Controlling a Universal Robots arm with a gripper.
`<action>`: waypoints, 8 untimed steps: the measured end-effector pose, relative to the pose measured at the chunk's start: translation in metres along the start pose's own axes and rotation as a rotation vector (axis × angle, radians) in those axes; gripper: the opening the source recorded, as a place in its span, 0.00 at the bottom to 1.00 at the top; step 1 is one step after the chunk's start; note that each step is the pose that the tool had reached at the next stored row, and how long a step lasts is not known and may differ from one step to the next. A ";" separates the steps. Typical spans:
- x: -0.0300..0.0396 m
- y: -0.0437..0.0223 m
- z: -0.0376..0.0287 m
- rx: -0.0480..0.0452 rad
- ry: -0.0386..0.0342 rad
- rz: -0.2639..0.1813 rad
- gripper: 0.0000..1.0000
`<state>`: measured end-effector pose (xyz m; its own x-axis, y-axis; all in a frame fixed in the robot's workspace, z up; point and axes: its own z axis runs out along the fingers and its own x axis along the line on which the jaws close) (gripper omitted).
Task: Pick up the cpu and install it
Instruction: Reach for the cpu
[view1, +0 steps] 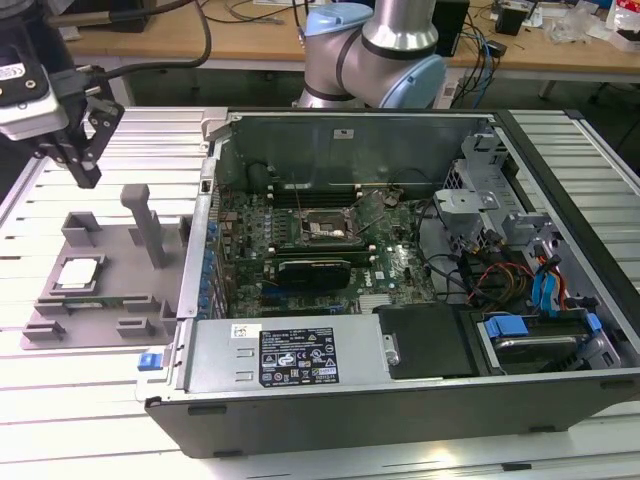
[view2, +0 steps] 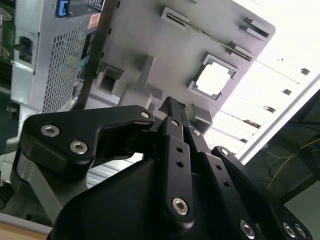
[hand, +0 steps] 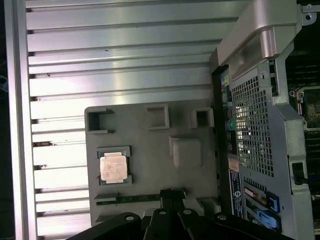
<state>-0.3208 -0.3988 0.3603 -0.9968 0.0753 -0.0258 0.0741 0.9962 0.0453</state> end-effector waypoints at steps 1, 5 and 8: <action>0.0020 -0.0002 0.0015 0.0000 0.0000 0.000 0.11; 0.0103 -0.0013 0.0115 0.0000 0.0001 0.000 0.11; 0.0131 -0.0010 0.0179 0.0000 0.0000 0.000 0.11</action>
<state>-0.3334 -0.3981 0.3420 -0.9968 0.0753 -0.0257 0.0741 0.9962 0.0453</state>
